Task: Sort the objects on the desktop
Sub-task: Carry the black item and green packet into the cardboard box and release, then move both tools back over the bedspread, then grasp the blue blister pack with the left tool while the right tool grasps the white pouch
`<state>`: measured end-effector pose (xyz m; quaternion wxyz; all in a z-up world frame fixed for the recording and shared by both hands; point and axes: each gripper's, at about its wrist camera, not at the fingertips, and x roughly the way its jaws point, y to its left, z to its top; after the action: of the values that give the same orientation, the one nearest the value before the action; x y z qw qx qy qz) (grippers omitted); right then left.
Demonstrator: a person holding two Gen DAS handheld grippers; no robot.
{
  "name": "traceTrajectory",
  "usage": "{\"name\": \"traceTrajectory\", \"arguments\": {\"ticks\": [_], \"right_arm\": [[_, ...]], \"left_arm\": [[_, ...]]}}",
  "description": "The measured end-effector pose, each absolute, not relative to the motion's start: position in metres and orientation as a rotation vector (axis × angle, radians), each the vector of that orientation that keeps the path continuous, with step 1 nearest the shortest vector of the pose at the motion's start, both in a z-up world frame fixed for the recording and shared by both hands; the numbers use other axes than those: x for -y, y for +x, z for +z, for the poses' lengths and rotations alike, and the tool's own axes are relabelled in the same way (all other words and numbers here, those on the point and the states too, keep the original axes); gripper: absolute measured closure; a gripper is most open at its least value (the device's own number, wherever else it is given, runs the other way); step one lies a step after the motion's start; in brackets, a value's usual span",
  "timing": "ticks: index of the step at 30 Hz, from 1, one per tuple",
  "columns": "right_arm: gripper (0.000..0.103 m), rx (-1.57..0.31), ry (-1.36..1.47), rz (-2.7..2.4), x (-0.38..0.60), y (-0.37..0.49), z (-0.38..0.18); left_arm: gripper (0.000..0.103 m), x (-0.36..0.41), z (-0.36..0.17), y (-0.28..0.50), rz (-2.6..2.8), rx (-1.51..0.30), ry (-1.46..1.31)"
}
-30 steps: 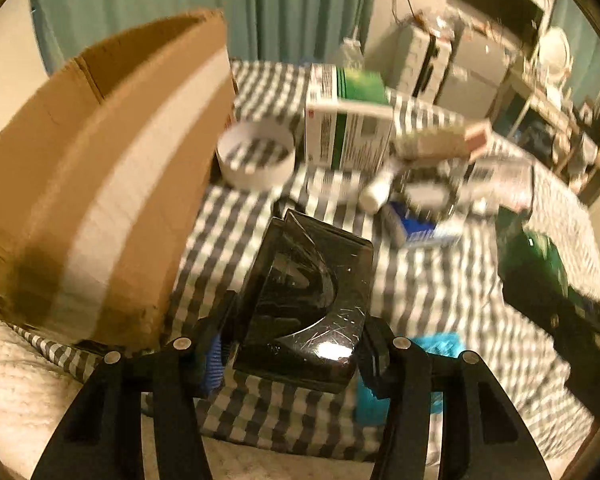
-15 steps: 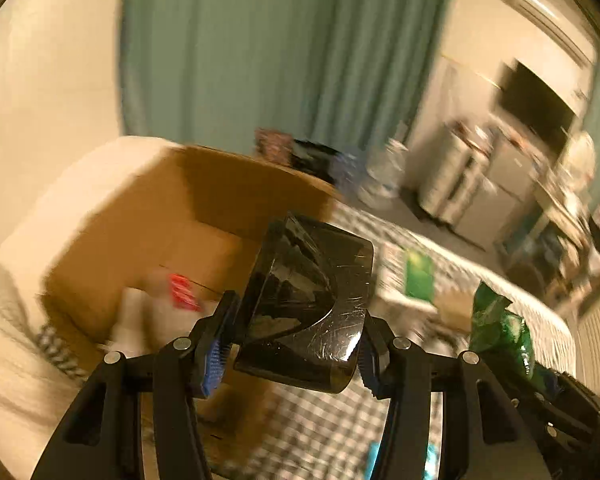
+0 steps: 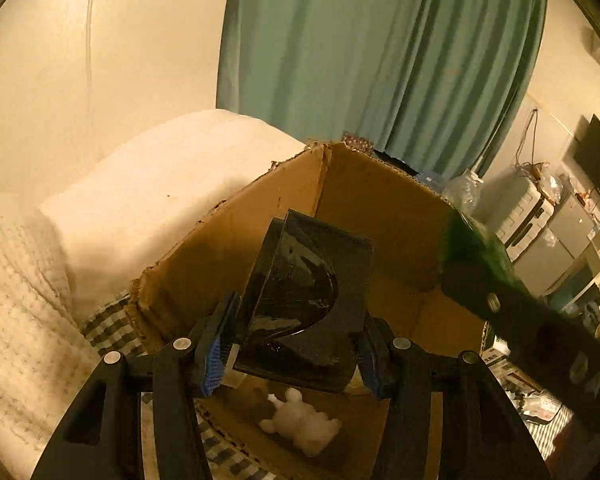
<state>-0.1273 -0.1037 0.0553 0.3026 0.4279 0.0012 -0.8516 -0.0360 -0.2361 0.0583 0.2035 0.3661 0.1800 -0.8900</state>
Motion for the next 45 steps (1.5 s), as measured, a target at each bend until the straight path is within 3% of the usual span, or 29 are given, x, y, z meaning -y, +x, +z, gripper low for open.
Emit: {"name": "traceTrajectory", "arguments": {"ticks": [2,3,4,6,8,18,27,36,40,45], "right_arm": [[0.055,0.02,1.143,-2.248,0.111,-0.135,0.054],[0.048,0.034,1.149,-2.246,0.112,-0.139,0.054],[0.027,0.04,1.154,-2.243,0.114,-0.143,0.055],[0.017,0.034,1.129,-2.284,0.113,-0.149,0.064],[0.016,0.017,1.096,-2.32,0.105,-0.148,0.074],[0.011,0.152,1.065,-2.607,-0.017,-0.109,0.087],[0.011,0.25,1.265,-2.862,-0.15,-0.037,0.047],[0.011,0.505,1.34,-2.994,-0.256,0.006,0.028],[0.011,0.676,1.303,-3.055,-0.293,0.015,0.026],[0.011,0.75,1.329,-3.036,-0.308,0.007,0.013]], "left_arm": [[0.048,0.235,0.057,-0.036,-2.492,-0.489,1.051],[0.045,0.235,0.055,-0.036,-2.493,-0.482,1.07],[0.041,0.234,0.054,-0.037,-2.497,-0.471,1.076],[0.009,0.227,0.054,-0.038,-2.522,-0.434,1.083],[0.0,0.219,0.058,-0.037,-2.527,-0.374,1.059],[0.0,0.17,0.071,-0.036,-2.618,-0.284,1.142],[0.0,0.056,0.077,0.005,-2.881,0.023,1.201],[0.0,-0.057,-0.009,0.022,-2.881,0.183,1.692],[0.0,-0.062,-0.036,0.016,-2.769,0.181,1.779],[0.0,-0.06,-0.053,0.013,-2.702,0.168,1.869]]}}
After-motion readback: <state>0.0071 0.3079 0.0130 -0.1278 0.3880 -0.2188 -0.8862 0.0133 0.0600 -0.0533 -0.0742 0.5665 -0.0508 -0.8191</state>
